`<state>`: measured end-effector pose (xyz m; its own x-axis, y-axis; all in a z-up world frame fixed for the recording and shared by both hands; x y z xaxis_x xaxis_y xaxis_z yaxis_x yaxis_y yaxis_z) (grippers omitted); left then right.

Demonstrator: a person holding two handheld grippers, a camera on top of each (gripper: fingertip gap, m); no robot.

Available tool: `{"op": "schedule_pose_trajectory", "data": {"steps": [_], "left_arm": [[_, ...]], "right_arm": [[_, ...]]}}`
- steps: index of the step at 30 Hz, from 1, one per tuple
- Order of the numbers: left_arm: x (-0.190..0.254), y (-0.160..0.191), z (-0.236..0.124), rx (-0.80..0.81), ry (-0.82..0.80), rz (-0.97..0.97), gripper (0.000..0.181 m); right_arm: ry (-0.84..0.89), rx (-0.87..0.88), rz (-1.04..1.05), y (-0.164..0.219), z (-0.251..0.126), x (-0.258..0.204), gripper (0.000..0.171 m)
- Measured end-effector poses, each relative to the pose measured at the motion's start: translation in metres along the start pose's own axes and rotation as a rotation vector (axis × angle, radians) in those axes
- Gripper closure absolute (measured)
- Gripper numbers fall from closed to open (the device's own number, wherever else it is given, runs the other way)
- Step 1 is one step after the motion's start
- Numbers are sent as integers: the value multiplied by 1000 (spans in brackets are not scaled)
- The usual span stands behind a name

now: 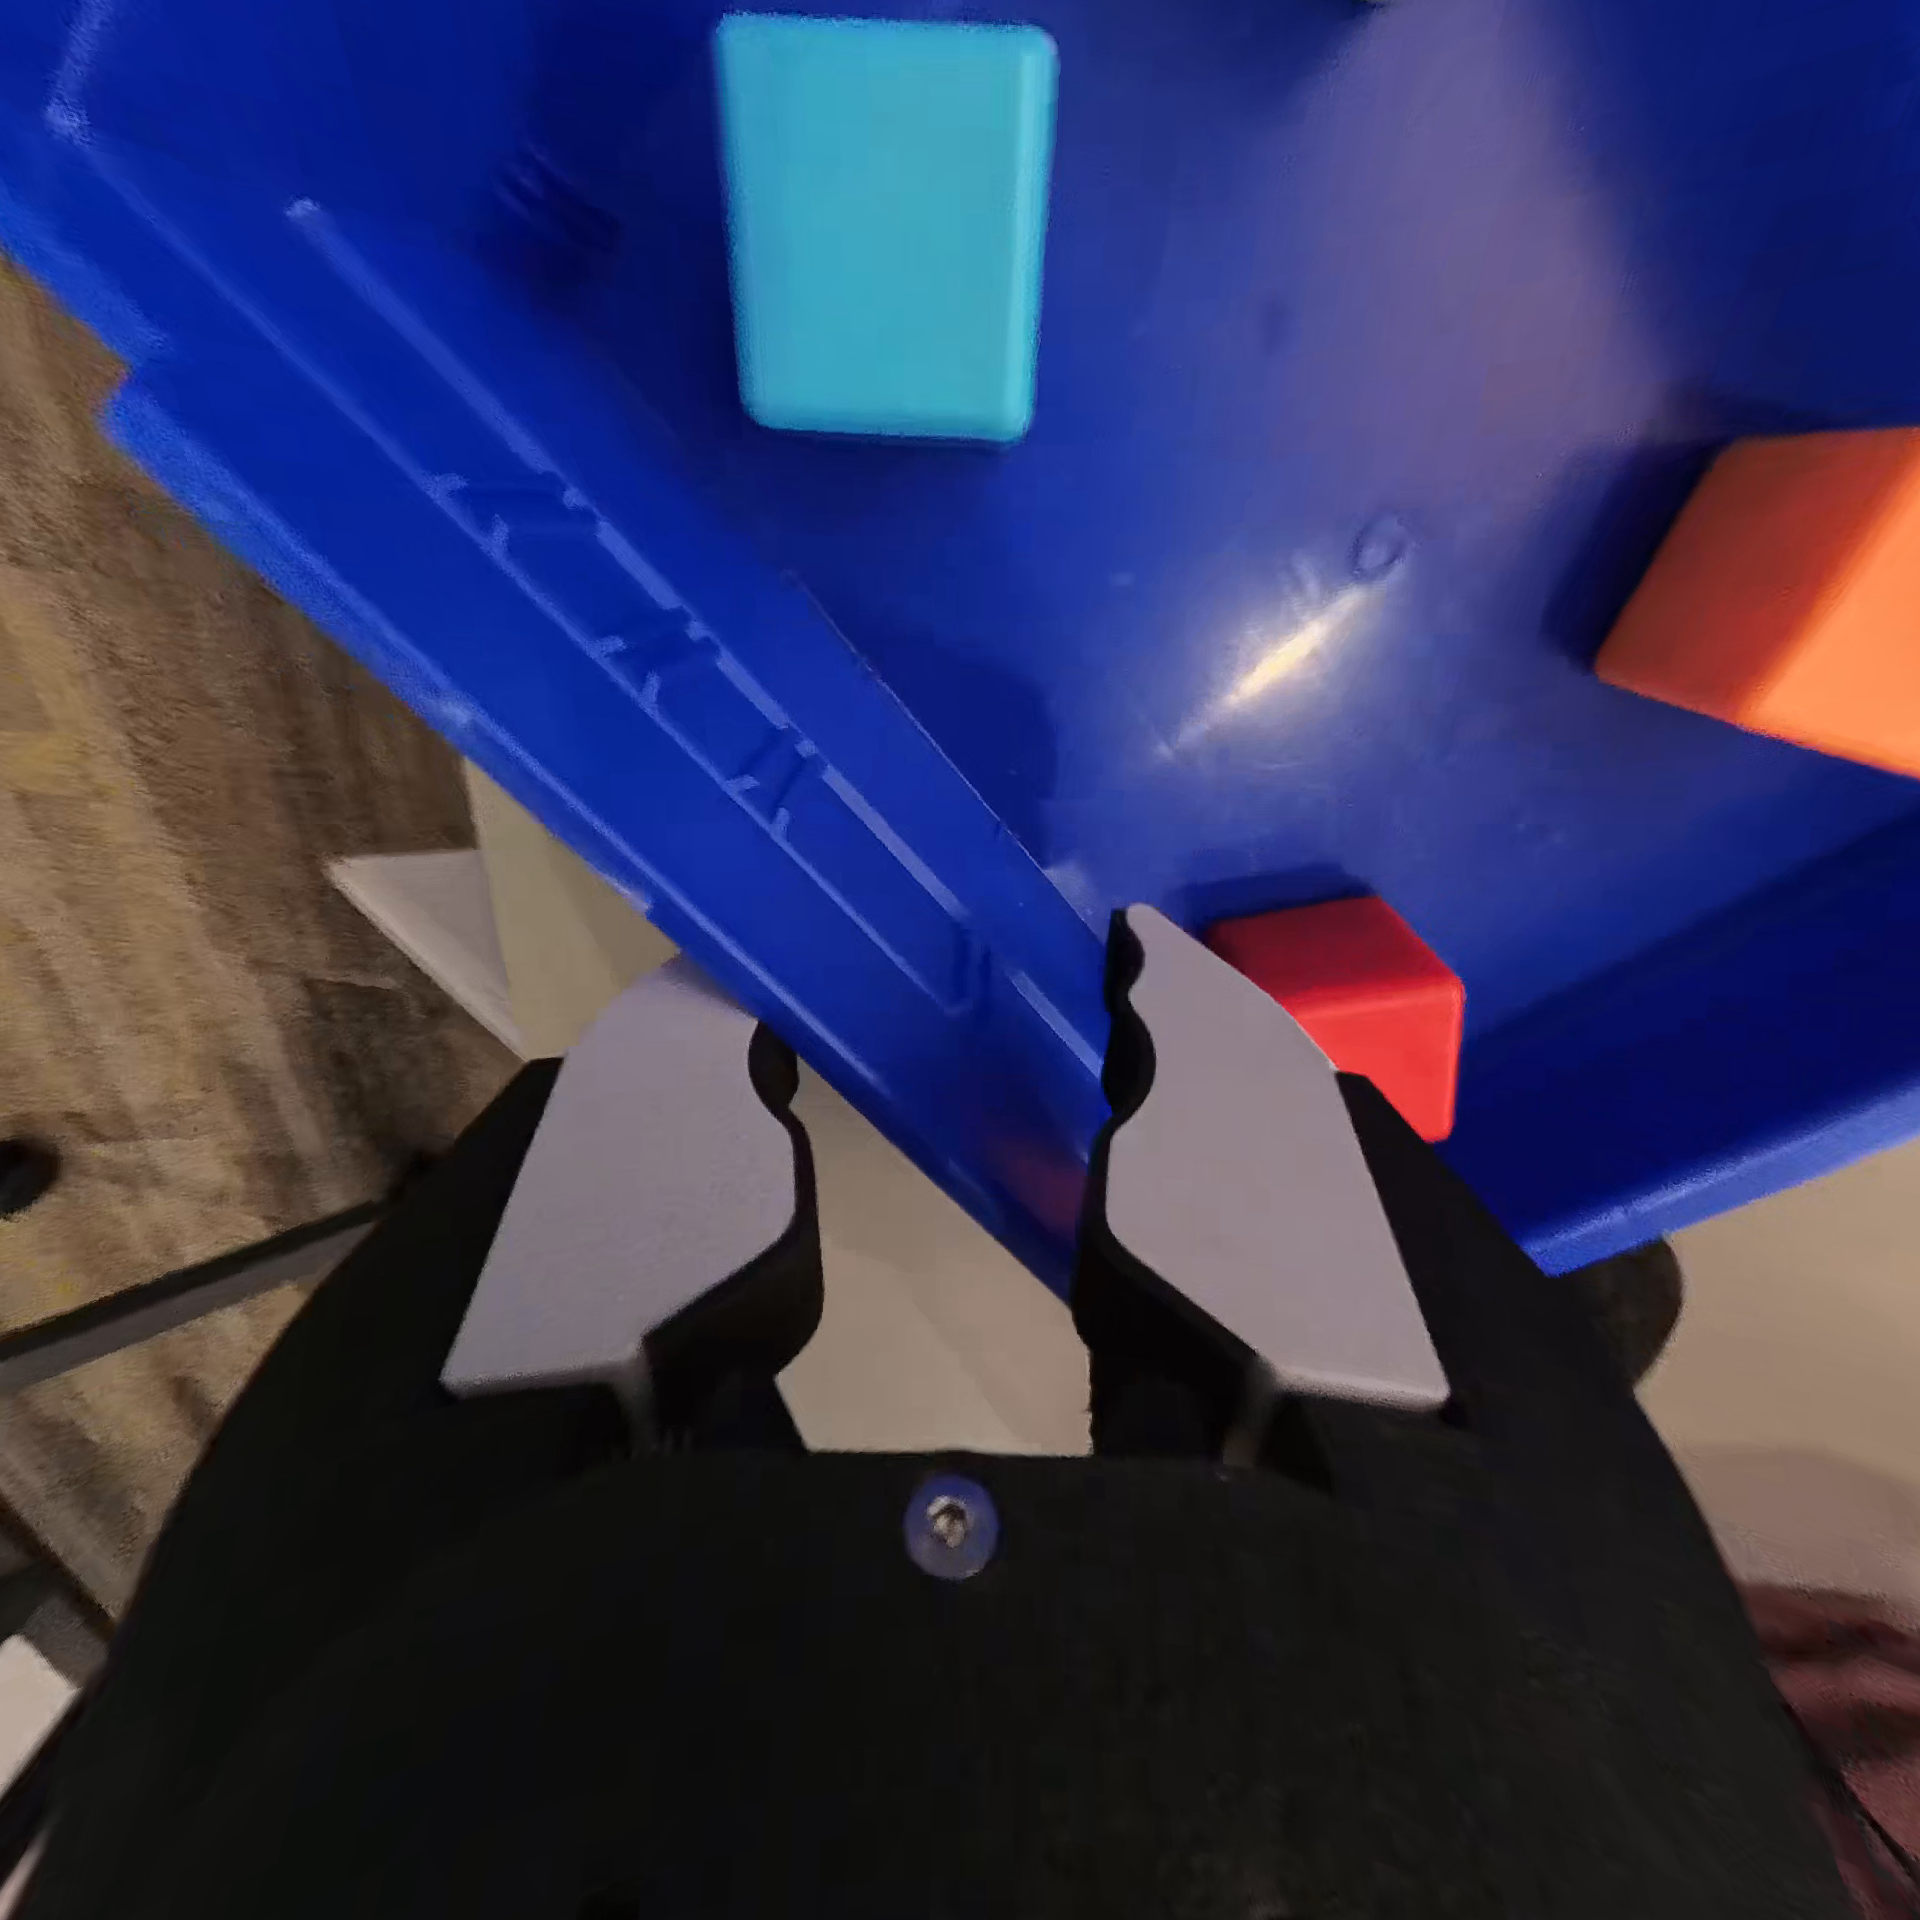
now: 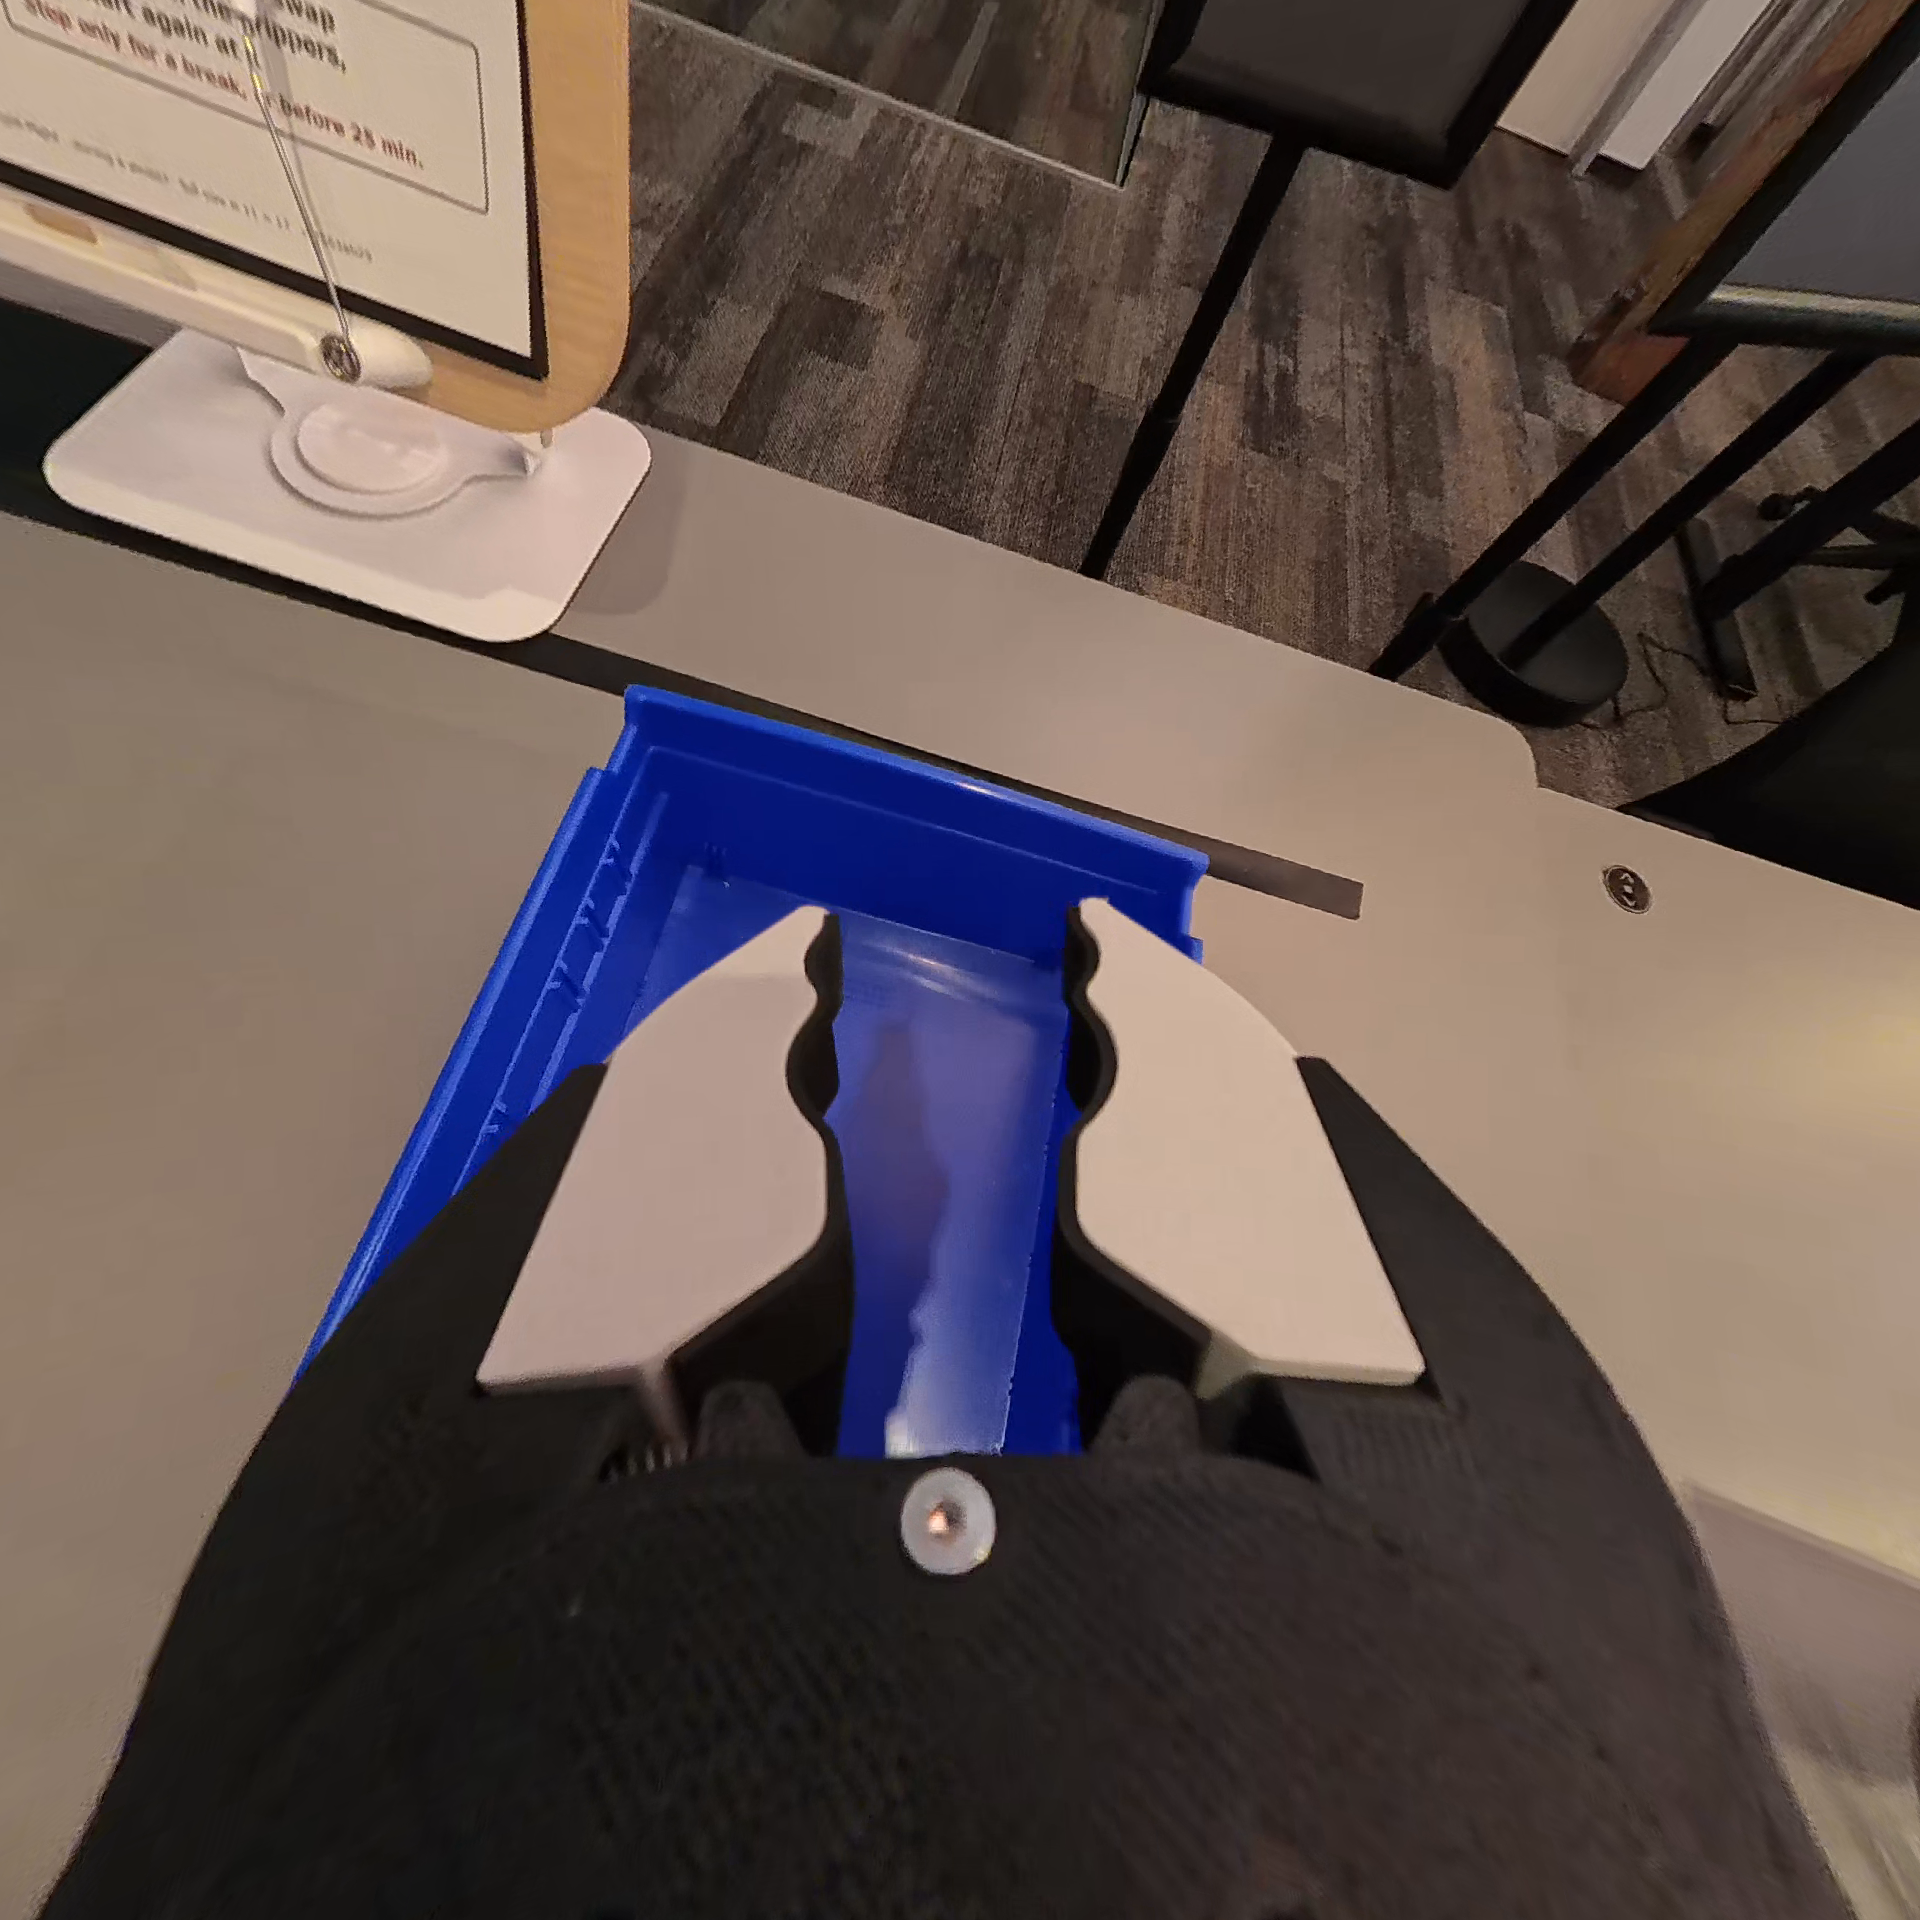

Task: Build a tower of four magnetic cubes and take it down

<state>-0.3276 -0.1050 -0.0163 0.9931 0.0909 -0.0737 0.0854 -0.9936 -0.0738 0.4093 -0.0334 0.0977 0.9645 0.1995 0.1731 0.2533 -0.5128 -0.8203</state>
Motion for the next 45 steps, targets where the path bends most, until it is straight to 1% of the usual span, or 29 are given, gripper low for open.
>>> {"op": "schedule_pose_trajectory", "data": {"steps": [2, 4, 6, 11, 13, 15, 17, 19, 24, 26, 29, 31, 33, 35, 37, 38, 39, 40, 41, 43, 45], "left_arm": [[1, -14, 3, 58, -48, 38, 135], [4, -26, 3, 122, -52, 74, 146], [10, -36, 5, 177, -60, 144, 150], [25, -54, 10, 256, -161, 353, 143], [28, -59, 11, 265, -215, 410, 142], [31, -63, 12, 289, -228, 445, 143], [34, -65, 11, 319, -182, 419, 151], [38, -64, 9, 315, -135, 403, 155], [44, -62, 9, 294, -184, 423, 150], [44, -63, 9, 307, -176, 440, 150], [39, -60, 2, 366, -111, 432, 148], [31, -53, -18, 454, -73, 391, 147], [26, -43, -49, 609, -9, 364, 149], [32, -29, -82, 793, 136, 412, 146], [47, -8, -105, 934, 330, 545, 125], [54, 2, -111, 974, 384, 610, 121], [62, 10, -113, 985, 398, 680, 127], [71, 16, -112, 959, 396, 761, 131], [80, 22, -107, 897, 392, 841, 131], [100, 30, -93, 714, 388, 964, 131], [119, 28, -78, 556, 310, 1030, 129]], "right_arm": [[-4, -17, -17, 1, 5, -4, 129], [-9, -34, -35, 2, 11, -9, 129], [-7, -56, -51, 3, 16, -12, 129], [-17, -102, -100, 7, 28, -24, 129], [-33, -119, -117, 9, 35, -29, 129], [-54, -136, -130, 11, 41, -33, 129], [-61, -155, -135, 13, 46, -36, 129], [-61, -173, -145, 16, 50, -38, 129], [-46, -200, -161, 19, 56, -39, 129], [-41, -196, -164, 20, 57, -39, 129], [-5, -146, -180, 15, 53, -38, 129], [12, -61, -194, 7, 43, -38, 128], [-11, 61, -195, -3, 29, -41, 125], [-96, 197, -188, -13, 12, -49, 120], [-217, 306, -159, -21, -3, -58, 113], [-271, 348, -136, -24, -8, -62, 113], [-323, 381, -114, -28, -11, -65, 113], [-373, 398, -93, -31, -12, -67, 113], [-413, 393, -69, -36, -11, -67, 113], [-475, 343, -21, -42, -8, -66, 112], [-509, 318, 11, -42, -5, -65, 112]]}}
Point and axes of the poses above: each gripper's, where its closed fingertips meet, z out along the fingers, y out of its underside, x = y × z across the jaws, the point moved 9 cm from there along -z, back along the fingers, and after that the axes turned 2 degrees about z, right-handed, at the moved point
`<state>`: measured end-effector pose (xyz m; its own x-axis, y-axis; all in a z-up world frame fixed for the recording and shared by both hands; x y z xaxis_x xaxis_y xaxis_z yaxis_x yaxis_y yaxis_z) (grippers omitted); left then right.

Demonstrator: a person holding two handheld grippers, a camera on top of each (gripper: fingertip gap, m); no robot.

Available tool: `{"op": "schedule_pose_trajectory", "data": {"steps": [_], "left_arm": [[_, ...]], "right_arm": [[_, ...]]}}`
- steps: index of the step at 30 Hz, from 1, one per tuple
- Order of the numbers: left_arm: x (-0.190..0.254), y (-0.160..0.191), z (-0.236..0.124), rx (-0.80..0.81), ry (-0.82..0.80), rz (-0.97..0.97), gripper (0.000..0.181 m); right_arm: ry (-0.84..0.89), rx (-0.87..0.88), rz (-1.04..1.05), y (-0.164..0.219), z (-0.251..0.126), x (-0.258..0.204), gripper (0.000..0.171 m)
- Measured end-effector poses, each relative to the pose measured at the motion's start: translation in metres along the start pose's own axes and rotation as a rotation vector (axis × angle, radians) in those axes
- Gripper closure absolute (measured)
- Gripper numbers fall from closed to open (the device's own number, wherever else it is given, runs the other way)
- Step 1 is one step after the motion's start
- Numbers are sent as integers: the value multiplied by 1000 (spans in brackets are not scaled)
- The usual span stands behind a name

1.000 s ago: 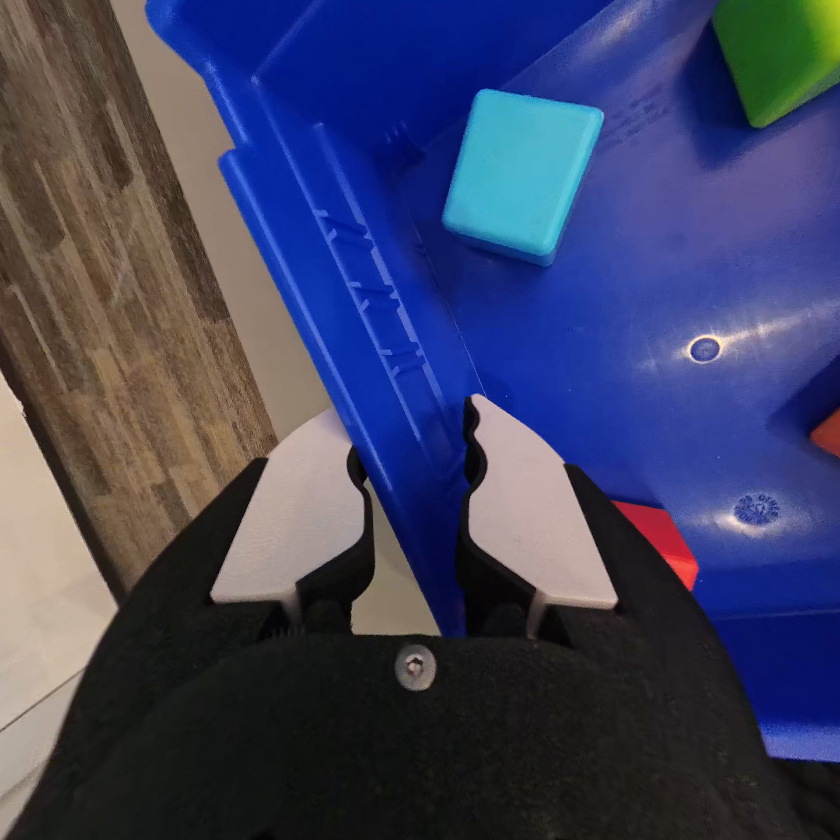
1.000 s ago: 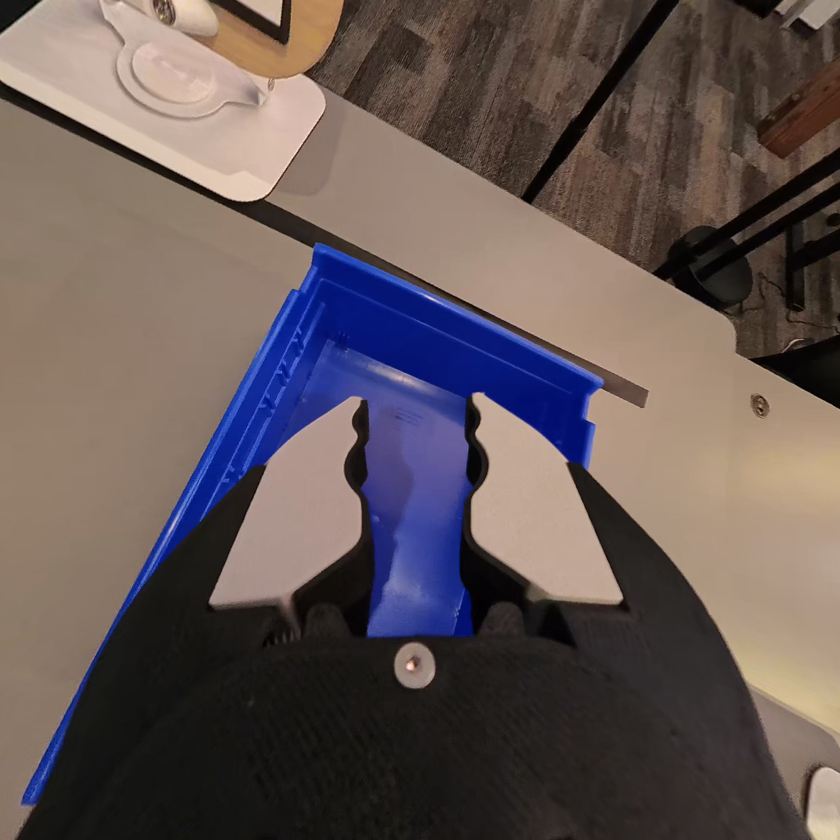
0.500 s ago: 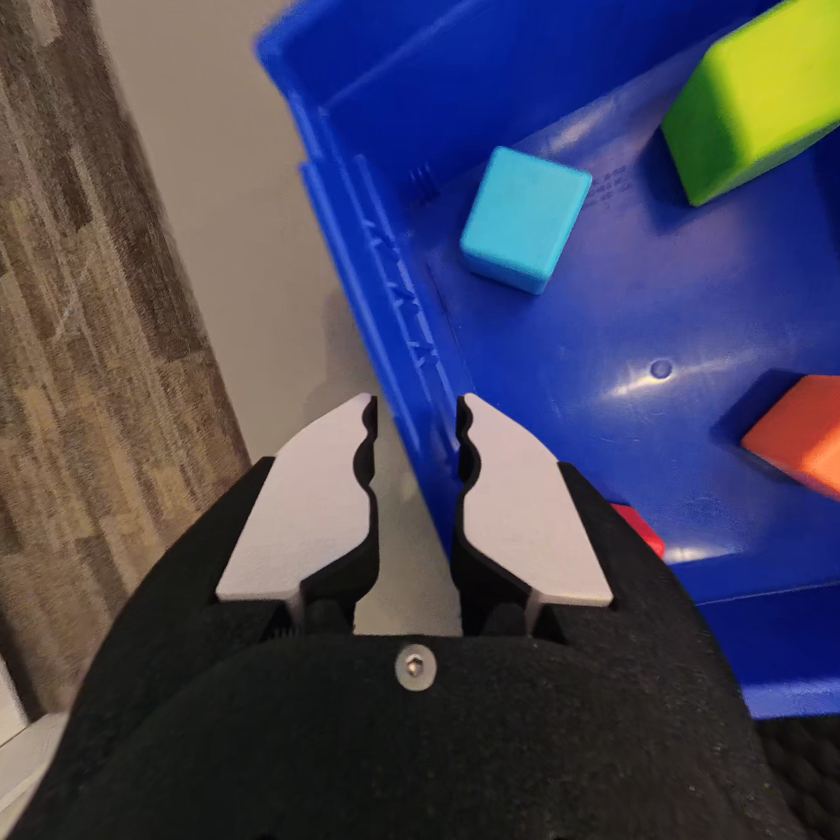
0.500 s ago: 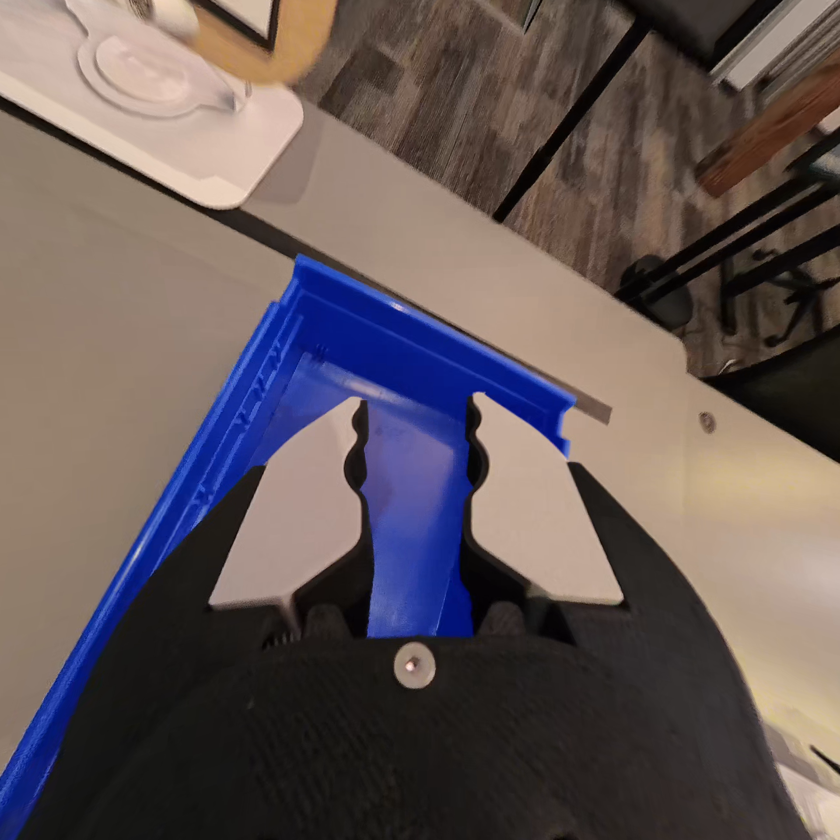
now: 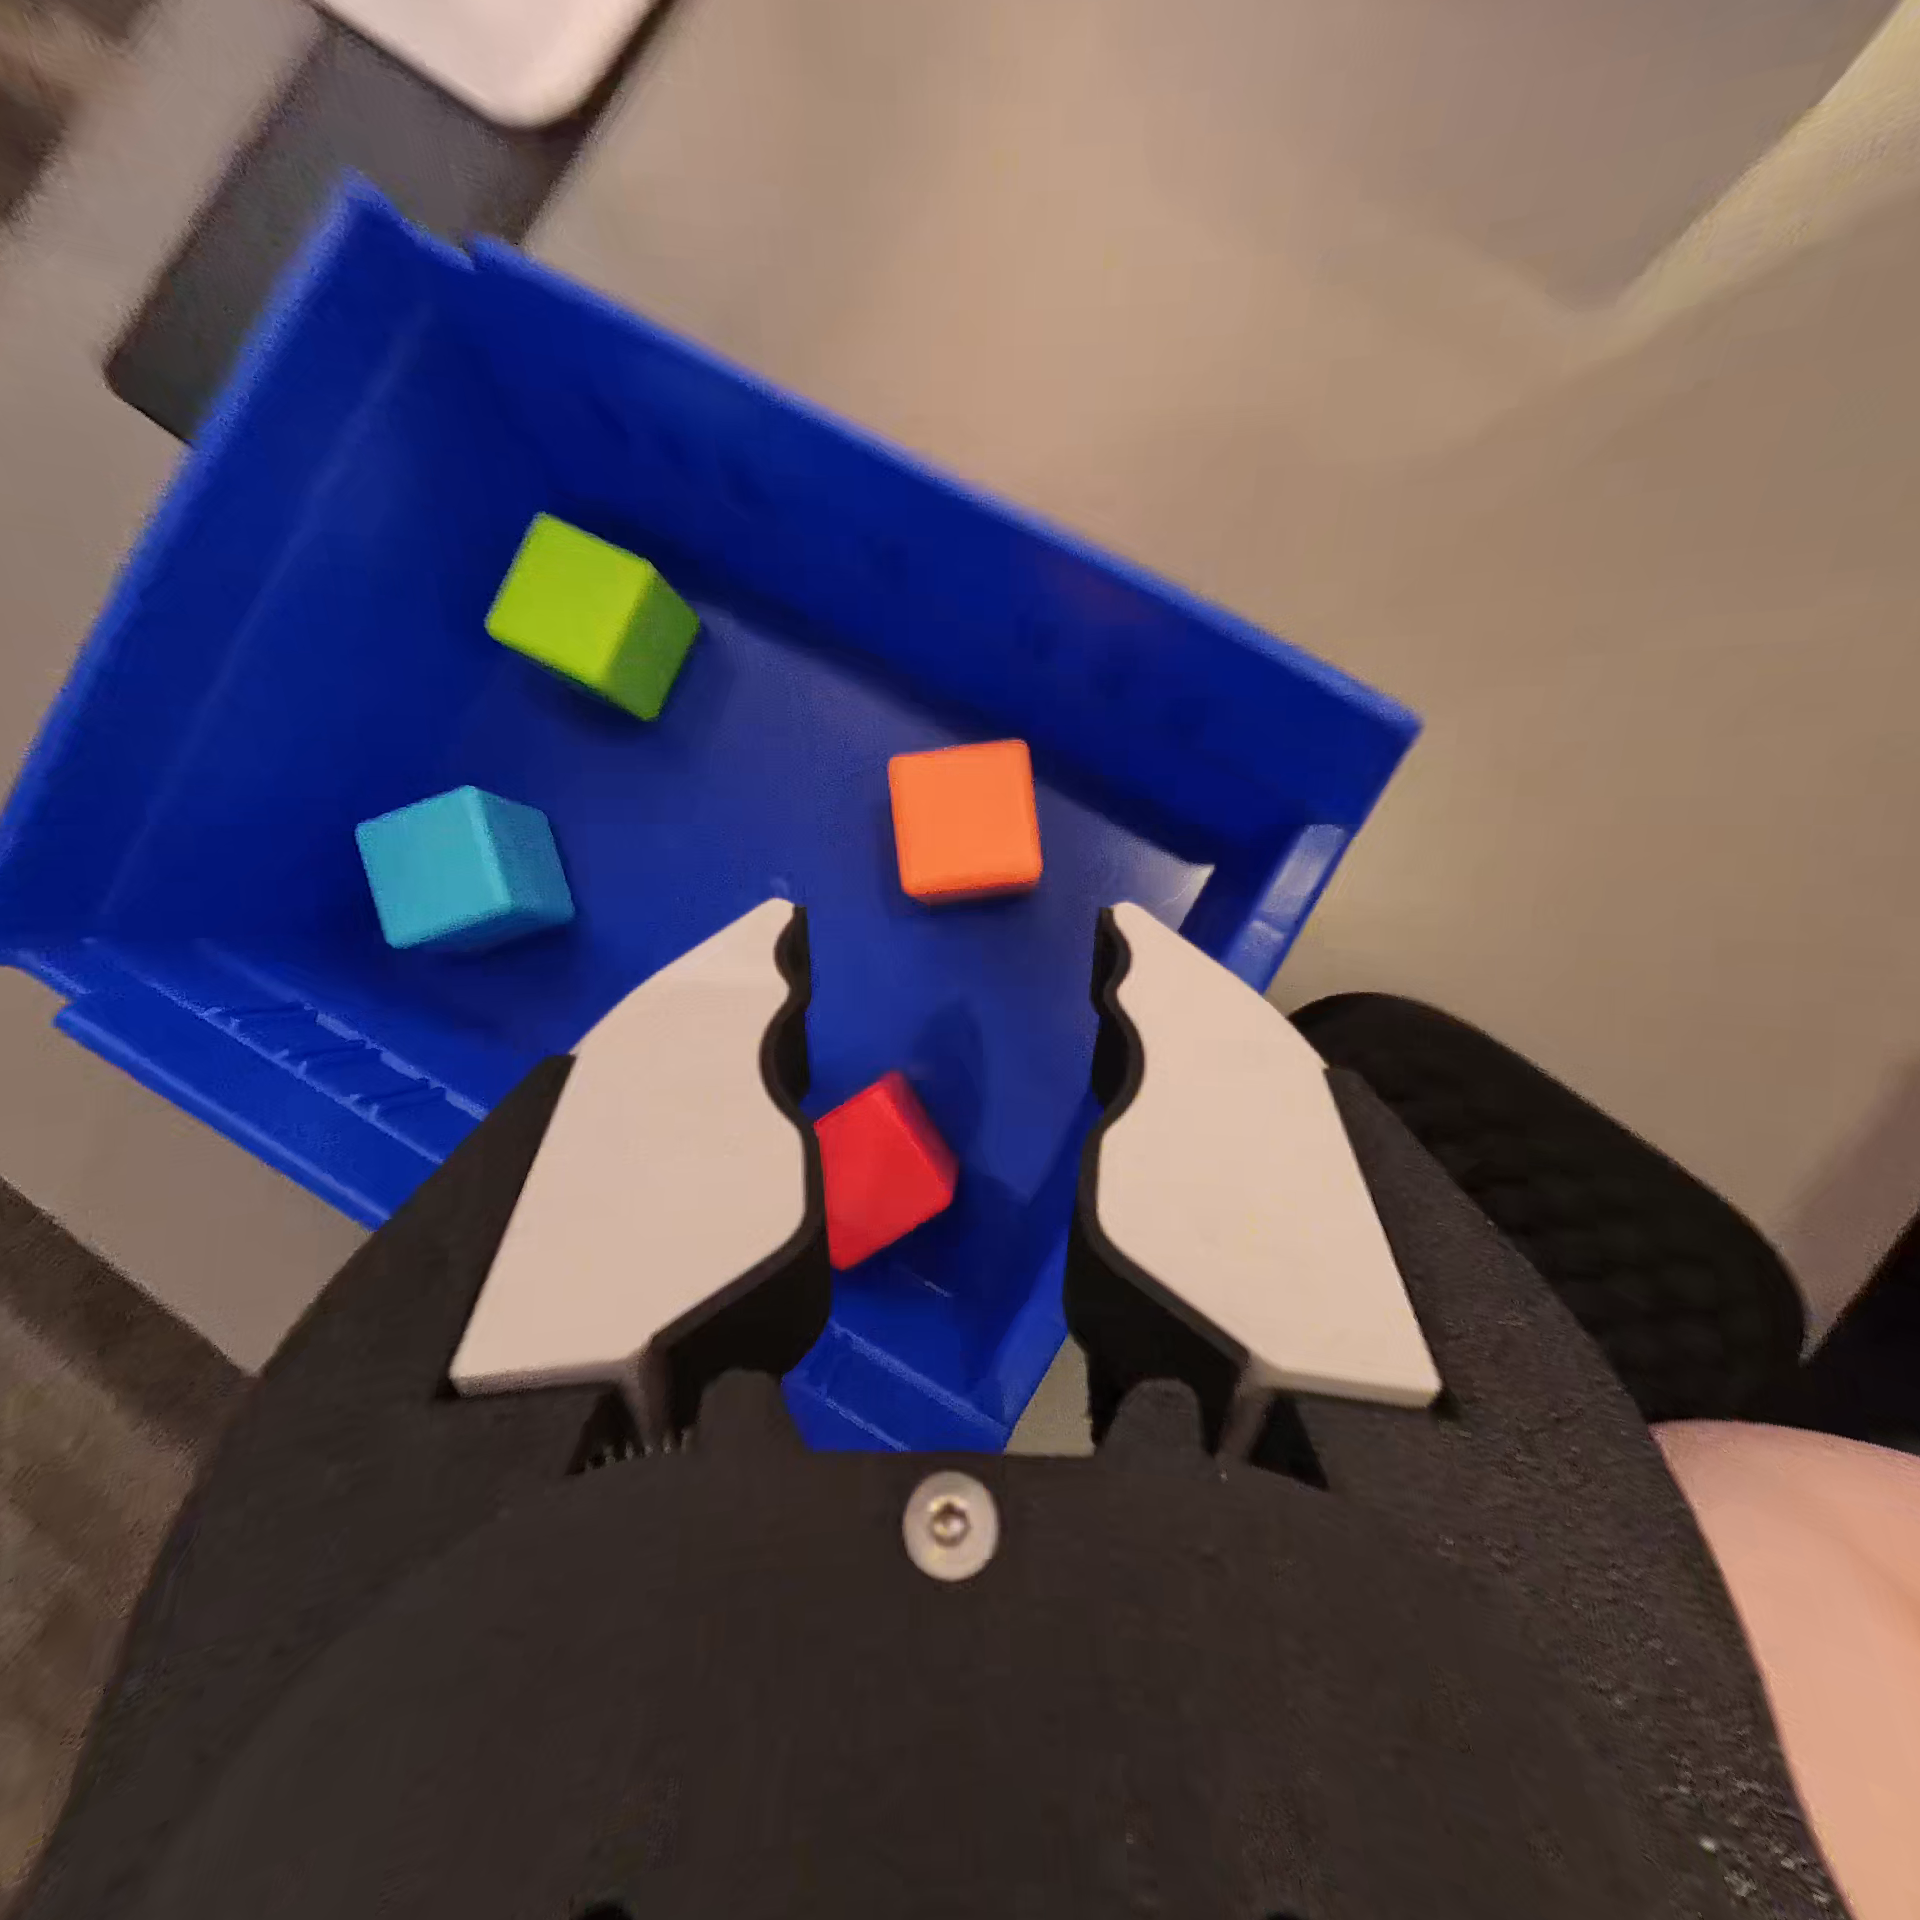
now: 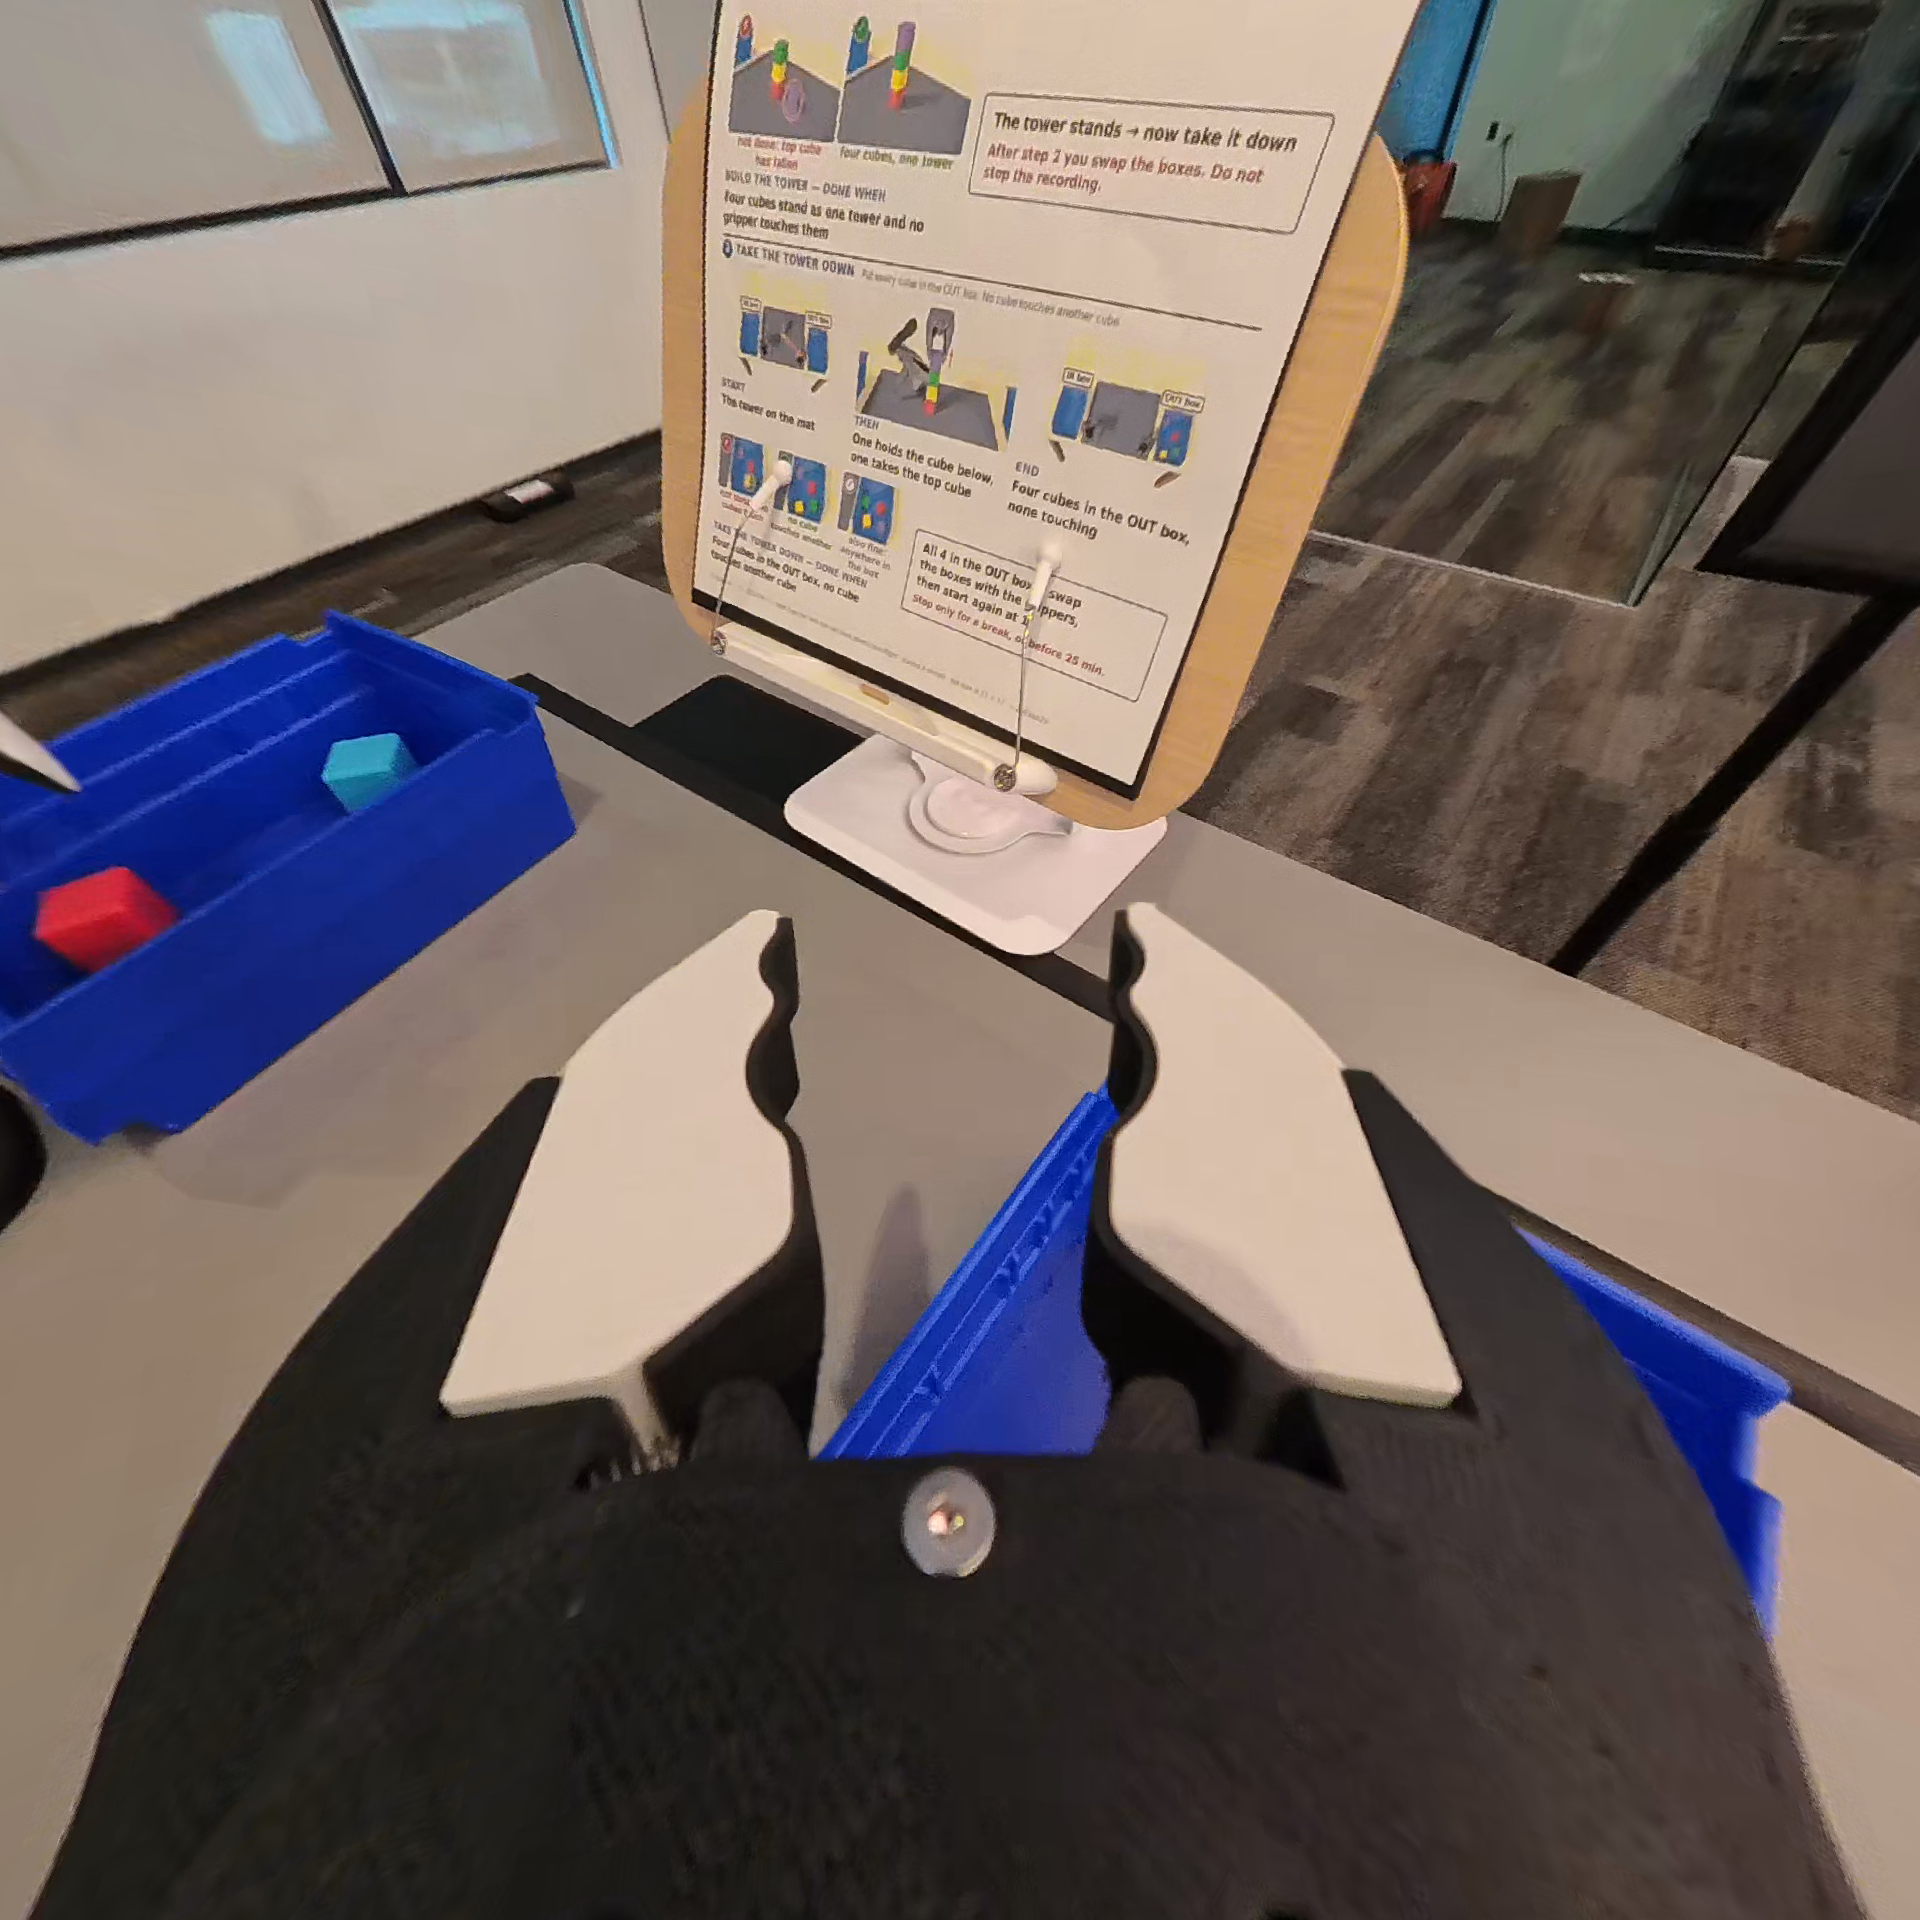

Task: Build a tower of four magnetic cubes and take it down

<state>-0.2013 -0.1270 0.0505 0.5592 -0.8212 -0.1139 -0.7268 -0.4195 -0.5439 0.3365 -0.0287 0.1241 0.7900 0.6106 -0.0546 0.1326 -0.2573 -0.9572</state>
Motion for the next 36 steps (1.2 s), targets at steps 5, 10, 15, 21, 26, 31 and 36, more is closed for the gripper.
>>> {"op": "schedule_pose_trajectory", "data": {"steps": [5, 10, 15, 21, 26, 31, 36], "left_arm": [[4, -17, 55, -248, -6, 29, 119], [7, -17, 94, -411, 28, 37, 113], [-1, -12, 118, -473, 19, 31, 133], [-15, -8, 104, -419, 7, -3, 134], [-22, -21, 50, -259, -155, -46, 134], [24, -87, 1, 95, -324, 97, 135], [80, -158, 54, 55, -147, 407, 134]], "right_arm": [[-22, 2, -10, 18, 2, 6, 113], [13, -40, 1, 23, -2, 16, 113], [24, -51, -8, 24, -5, 19, 113], [38, -71, -8, 25, -6, 22, 113], [37, -72, 1, 26, -8, 24, 113], [39, -56, 12, 24, -13, 27, 113], [20, -60, 16, 24, -13, 26, 113]]}}
Point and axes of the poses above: each gripper's, where its closed fingertips meet, z out along the fingers, y out of its underside, x = y × z across the jaws, the point moved 9 cm from there along -z, back along the fingers, and after that the axes turned 2 degrees about z, right-handed, at the moved point
